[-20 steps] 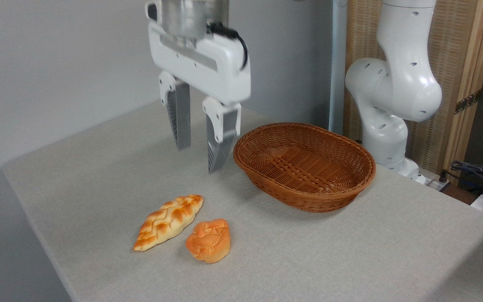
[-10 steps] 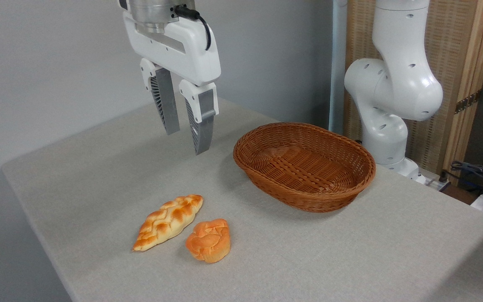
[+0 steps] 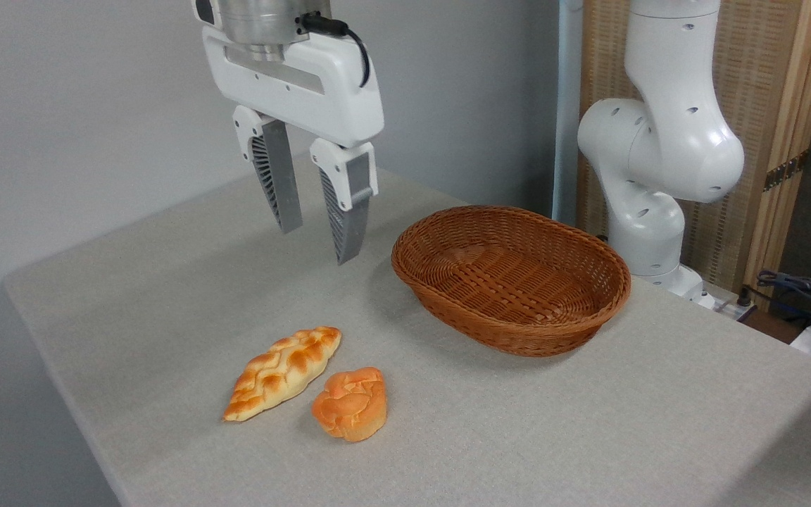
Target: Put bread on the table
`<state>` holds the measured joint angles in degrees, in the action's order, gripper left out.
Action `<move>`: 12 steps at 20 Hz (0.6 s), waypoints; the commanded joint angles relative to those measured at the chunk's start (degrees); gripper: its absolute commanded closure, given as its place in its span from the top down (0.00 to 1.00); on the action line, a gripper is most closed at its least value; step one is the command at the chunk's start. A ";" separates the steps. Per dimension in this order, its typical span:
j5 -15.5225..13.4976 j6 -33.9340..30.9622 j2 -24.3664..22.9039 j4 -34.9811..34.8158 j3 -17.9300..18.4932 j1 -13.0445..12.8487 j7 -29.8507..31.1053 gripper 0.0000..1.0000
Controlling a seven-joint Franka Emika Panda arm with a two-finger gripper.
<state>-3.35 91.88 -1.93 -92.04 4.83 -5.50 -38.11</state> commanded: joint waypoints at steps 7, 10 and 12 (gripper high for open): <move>-0.43 -2.14 0.79 1.51 -3.07 3.83 0.06 1.00; 0.36 -2.14 0.88 1.17 -5.09 3.83 0.06 1.00; 0.36 -2.14 0.88 1.25 -5.10 3.83 -0.12 1.00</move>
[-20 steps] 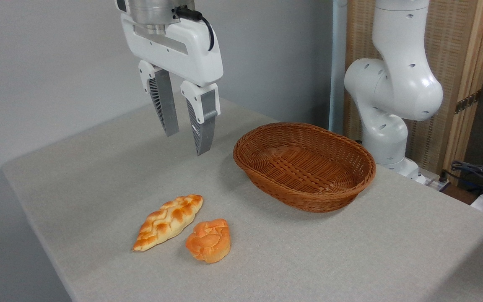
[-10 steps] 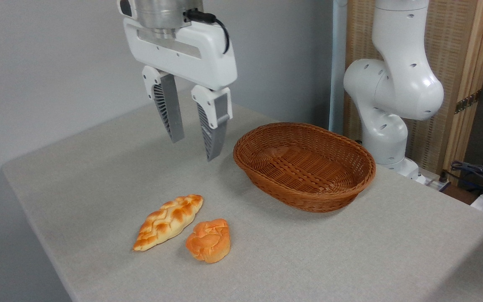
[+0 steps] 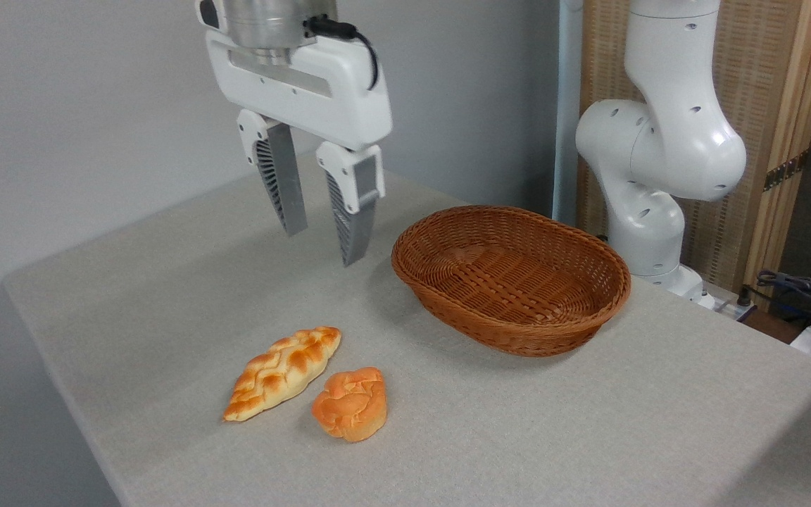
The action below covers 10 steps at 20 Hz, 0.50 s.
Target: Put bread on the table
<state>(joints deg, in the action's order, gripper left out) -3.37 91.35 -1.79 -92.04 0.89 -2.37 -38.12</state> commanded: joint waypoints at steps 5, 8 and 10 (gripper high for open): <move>0.82 -1.70 0.74 1.34 -1.15 0.70 -0.29 1.00; 2.92 -1.70 0.74 1.34 -1.33 0.62 -0.20 1.00; 3.01 -1.70 0.74 1.34 -1.42 0.53 -0.12 1.00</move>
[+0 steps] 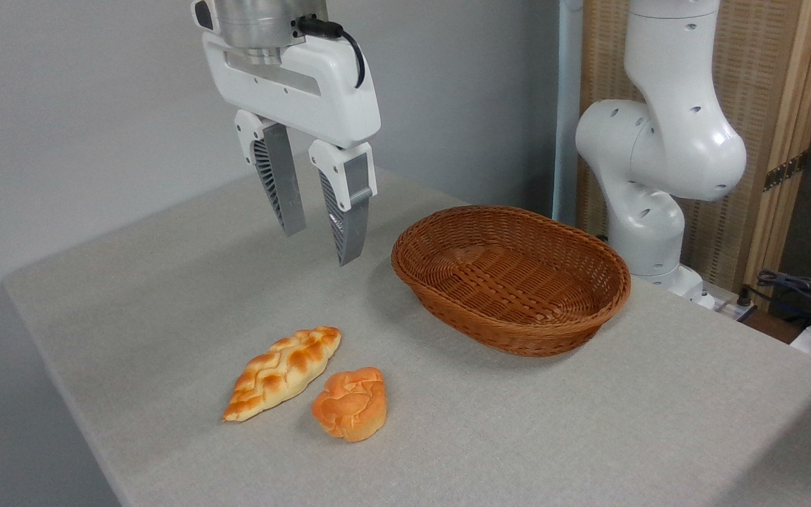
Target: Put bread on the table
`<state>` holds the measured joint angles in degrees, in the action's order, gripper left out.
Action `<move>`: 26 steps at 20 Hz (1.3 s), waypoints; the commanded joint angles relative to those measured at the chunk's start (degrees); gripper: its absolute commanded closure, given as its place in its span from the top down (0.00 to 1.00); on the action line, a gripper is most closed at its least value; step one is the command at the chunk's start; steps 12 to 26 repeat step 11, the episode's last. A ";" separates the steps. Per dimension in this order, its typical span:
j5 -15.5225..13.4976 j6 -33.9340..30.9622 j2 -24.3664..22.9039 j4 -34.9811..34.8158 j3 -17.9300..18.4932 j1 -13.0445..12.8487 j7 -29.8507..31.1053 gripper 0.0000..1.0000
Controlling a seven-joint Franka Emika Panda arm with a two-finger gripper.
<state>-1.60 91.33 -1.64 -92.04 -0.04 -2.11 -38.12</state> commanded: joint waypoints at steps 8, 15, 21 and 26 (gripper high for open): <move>1.25 -1.60 0.50 1.34 -0.40 0.26 -0.37 1.00; 1.16 -1.60 0.59 1.43 -0.40 0.35 -0.46 1.00; 1.16 -1.60 0.59 1.43 -0.40 0.35 -0.46 1.00; 1.16 -1.60 0.59 1.43 -0.40 0.35 -0.46 1.00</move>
